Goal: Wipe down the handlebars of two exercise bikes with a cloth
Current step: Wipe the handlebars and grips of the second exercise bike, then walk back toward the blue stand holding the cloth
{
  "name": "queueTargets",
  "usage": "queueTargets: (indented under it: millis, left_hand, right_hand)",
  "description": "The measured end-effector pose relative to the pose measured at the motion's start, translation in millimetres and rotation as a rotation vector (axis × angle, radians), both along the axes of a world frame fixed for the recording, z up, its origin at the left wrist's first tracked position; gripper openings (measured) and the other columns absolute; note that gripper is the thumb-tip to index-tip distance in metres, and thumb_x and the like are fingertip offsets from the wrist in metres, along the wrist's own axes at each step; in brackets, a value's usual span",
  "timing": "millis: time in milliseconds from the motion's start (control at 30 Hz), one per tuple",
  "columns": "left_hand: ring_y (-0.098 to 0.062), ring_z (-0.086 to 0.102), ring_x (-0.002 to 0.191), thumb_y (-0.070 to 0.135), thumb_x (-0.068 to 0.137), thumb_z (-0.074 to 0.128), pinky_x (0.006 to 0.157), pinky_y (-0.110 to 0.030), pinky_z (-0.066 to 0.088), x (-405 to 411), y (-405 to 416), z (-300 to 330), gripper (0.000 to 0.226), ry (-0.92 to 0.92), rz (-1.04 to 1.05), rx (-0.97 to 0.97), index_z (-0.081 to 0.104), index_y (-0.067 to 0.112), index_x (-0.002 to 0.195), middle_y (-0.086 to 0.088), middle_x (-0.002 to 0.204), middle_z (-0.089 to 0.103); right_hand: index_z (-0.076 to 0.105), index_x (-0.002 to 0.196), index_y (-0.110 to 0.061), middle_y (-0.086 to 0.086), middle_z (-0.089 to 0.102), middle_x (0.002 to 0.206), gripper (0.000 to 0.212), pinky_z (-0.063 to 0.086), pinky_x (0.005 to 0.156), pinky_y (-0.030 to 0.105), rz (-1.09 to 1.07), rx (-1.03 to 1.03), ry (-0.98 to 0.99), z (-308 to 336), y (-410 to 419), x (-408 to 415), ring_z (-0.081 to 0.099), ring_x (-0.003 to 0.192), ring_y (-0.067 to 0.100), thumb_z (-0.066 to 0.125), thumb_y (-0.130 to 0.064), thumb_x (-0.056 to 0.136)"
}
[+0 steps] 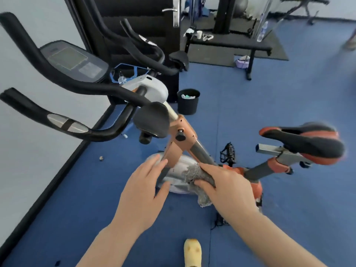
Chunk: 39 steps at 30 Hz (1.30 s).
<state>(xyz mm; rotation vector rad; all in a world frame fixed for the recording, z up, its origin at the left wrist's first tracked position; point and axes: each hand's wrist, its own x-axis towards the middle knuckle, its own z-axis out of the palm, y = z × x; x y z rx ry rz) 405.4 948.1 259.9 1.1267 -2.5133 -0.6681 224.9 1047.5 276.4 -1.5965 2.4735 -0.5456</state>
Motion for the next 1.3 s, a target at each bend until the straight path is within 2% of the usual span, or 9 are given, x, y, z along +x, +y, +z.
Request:
queueTargets:
  millis: [167,267,333,467,567,667,933,1067,1300]
  left_hand:
    - [-0.003,0.022,0.14,0.033,0.093,0.052,0.112,-0.02,0.019,-57,32,0,0.054,-0.008,-0.238,-0.007,0.036,0.029,0.144,0.016,0.153,0.027]
    - [-0.006,0.021,0.141,0.035,0.093,0.051,0.117,-0.028,0.019,-94,70,-2,0.055,-0.033,-0.357,0.016,0.034,0.029,0.145,0.014,0.154,0.025]
    - [-0.005,0.019,0.141,0.037,0.094,0.048,0.116,-0.023,0.013,-120,96,-3,0.055,-0.054,-0.458,0.003,0.033,0.03,0.146,0.015,0.155,0.024]
    - [-0.005,0.021,0.141,0.04,0.094,0.045,0.115,-0.023,0.014,-186,151,-6,0.053,-0.093,-0.621,-0.059,0.033,0.03,0.145,0.015,0.154,0.025]
    - [-0.006,0.022,0.141,0.041,0.094,0.045,0.114,-0.024,0.013,-239,196,-9,0.054,-0.094,-0.671,-0.073,0.033,0.031,0.145,0.014,0.154,0.027]
    - [-0.006,0.021,0.141,0.041,0.093,0.046,0.113,-0.023,0.014,-293,244,-13,0.055,-0.097,-0.694,-0.057,0.033,0.031,0.146,0.013,0.154,0.027]
    - [-0.01,0.021,0.143,0.041,0.094,0.046,0.116,-0.028,0.015,-405,334,-18,0.056,-0.113,-0.701,-0.012,0.031,0.028,0.147,0.009,0.156,0.027]
    - [-0.009,0.02,0.143,0.043,0.094,0.044,0.116,-0.029,0.015,-457,341,-21,0.057,-0.116,-0.654,-0.025,0.029,0.029,0.147,0.01,0.156,0.025]
    - [-0.011,0.024,0.141,0.041,0.093,0.047,0.114,-0.028,0.017,-558,327,-29,0.057,-0.086,-0.523,-0.029,0.032,0.028,0.146,0.01,0.155,0.027]
  right_hand:
    - [0.06,0.101,-0.04,-0.014,0.065,0.079,0.016,0.026,0.045,0.016,-0.255,0.045,-0.002,-1,79,-26,0.041,0.06,0.008,0.059,-0.045,0.086]
    - [0.058,0.103,-0.039,-0.013,0.066,0.081,0.018,0.036,0.049,0.022,-0.412,0.095,0.008,0,136,-50,0.051,0.066,0.012,0.057,-0.046,0.087]
    - [0.057,0.108,-0.042,-0.013,0.067,0.084,0.022,0.042,0.054,0.026,-0.513,0.09,0.017,1,173,-66,0.058,0.073,0.013,0.056,-0.048,0.087]
    - [0.059,0.106,-0.044,-0.016,0.068,0.089,0.022,0.036,0.052,0.023,-0.699,0.052,0.015,-4,251,-103,0.059,0.076,0.012,0.056,-0.051,0.086]
    - [0.057,0.111,-0.046,-0.017,0.068,0.096,0.025,0.036,0.057,0.025,-0.794,0.073,0.001,-11,309,-138,0.062,0.085,0.013,0.056,-0.052,0.086]
    - [0.057,0.109,-0.044,-0.017,0.068,0.093,0.024,0.036,0.057,0.025,-0.864,0.113,-0.005,-14,368,-182,0.061,0.084,0.013,0.054,-0.053,0.087]
    - [0.059,0.104,-0.039,-0.014,0.067,0.087,0.021,0.041,0.057,0.027,-0.859,0.184,0.015,-8,457,-296,0.061,0.079,0.016,0.052,-0.05,0.088]
    - [0.058,0.105,-0.039,-0.014,0.066,0.086,0.022,0.035,0.054,0.027,-0.806,0.163,0.04,-7,459,-355,0.06,0.078,0.014,0.052,-0.051,0.088]
    - [0.058,0.101,-0.036,-0.013,0.065,0.084,0.021,0.044,0.059,0.027,-0.669,0.148,0.059,-13,425,-470,0.059,0.076,0.012,0.051,-0.051,0.088]
